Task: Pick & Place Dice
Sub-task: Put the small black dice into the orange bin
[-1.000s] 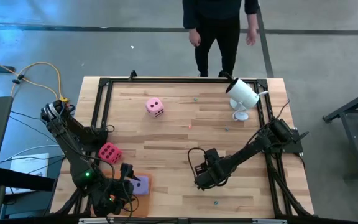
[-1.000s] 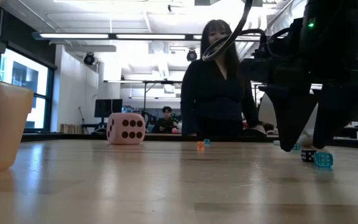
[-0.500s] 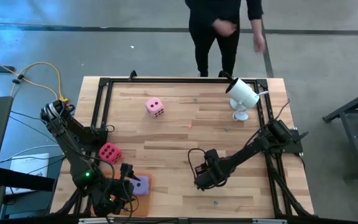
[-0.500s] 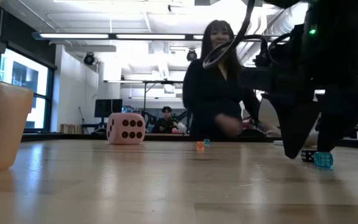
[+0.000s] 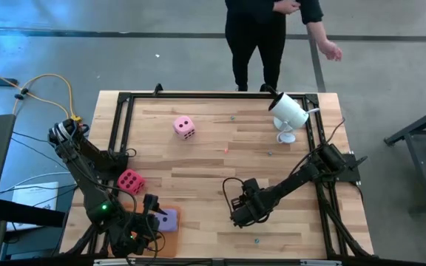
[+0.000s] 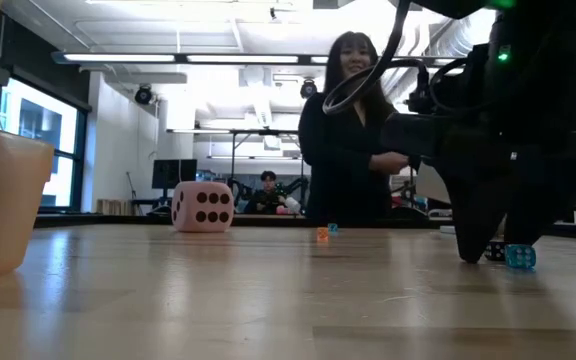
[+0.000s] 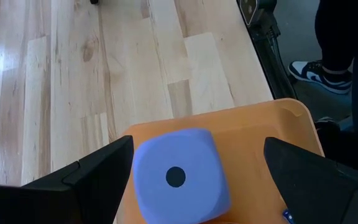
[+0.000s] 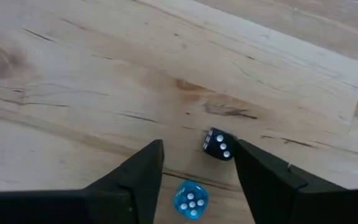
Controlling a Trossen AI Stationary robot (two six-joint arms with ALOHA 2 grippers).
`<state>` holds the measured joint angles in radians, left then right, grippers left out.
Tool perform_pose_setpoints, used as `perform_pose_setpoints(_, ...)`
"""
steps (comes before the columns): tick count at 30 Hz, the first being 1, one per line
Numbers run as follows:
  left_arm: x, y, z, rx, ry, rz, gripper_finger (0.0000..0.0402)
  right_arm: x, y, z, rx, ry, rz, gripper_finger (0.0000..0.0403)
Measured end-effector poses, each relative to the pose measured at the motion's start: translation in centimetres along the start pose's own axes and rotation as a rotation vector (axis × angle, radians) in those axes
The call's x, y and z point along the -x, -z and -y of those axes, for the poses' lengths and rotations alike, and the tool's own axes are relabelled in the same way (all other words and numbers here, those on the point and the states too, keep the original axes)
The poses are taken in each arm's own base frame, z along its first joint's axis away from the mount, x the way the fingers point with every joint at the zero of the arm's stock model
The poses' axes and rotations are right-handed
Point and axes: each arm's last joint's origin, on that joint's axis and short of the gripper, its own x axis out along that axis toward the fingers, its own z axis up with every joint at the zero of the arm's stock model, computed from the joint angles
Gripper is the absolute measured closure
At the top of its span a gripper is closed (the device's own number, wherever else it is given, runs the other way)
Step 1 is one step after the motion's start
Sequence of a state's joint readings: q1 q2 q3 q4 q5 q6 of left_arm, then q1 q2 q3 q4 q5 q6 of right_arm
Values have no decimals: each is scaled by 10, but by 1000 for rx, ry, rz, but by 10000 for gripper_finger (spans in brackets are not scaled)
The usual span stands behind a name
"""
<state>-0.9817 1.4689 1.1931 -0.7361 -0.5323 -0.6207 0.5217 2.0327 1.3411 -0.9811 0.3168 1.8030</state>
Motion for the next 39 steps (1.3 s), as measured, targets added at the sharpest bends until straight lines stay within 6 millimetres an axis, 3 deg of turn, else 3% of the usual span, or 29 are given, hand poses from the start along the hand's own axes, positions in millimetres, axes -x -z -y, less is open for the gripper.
perform_pose_setpoints(13, 0, 0, 0, 0, 0, 0, 52, -1, -1, -2, 81, -15, -1, 373)
perform_pose_setpoints(22, 0, 0, 0, -25, 0, 0, 52, 0, 3, -3, 129, -43, 40, 370)
perform_pose_setpoints(29, -2, -1, -3, -20, -44, 23, 52, 7, 12, -18, 166, -240, 214, 373)
perform_pose_setpoints(39, -13, -12, -22, 68, -139, 48, 52, 65, 11, -70, 371, -615, 416, 374)
